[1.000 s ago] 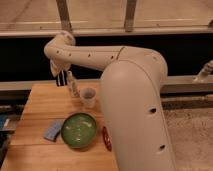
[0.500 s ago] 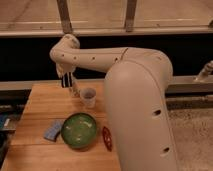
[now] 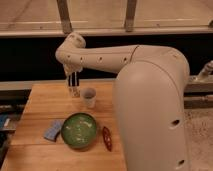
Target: Place the eraser in the ceramic cup
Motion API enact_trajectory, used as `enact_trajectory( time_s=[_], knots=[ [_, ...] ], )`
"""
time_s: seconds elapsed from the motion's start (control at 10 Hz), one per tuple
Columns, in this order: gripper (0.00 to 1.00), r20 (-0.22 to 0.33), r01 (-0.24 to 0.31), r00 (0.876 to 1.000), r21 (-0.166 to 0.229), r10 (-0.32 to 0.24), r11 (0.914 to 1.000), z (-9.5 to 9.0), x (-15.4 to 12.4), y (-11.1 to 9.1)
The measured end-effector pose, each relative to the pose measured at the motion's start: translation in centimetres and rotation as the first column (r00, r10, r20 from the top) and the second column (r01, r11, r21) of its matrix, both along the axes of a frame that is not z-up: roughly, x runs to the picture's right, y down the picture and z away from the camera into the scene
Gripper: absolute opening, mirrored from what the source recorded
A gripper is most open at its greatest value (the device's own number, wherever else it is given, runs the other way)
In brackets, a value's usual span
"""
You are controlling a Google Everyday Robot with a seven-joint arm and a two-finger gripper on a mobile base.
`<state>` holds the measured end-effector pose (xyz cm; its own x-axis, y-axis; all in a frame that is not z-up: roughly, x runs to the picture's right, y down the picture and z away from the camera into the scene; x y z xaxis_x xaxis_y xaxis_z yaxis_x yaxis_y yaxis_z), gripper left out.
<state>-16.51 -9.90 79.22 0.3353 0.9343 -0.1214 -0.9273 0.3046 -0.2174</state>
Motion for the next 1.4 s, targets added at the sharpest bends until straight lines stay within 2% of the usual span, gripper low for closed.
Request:
enact_trajectory(
  time_s=[0.4,0.6,1.0,1.4],
  knots=[
    [0.0,-0.083,-0.066,0.994,-0.02,0.064,0.9976,0.4,4.3,1.3],
    [0.0,-0.111,-0.092,0.99,-0.034,0.088,0.9952,0.8,5.3,2.3],
    [0.0,-0.137,-0.131,0.983,-0.06,0.122,0.9896,1.9,6.6,3.4],
    [0.0,-0.148,-0.173,0.976,-0.102,0.157,0.9796,4.0,7.6,5.2]
  ],
)
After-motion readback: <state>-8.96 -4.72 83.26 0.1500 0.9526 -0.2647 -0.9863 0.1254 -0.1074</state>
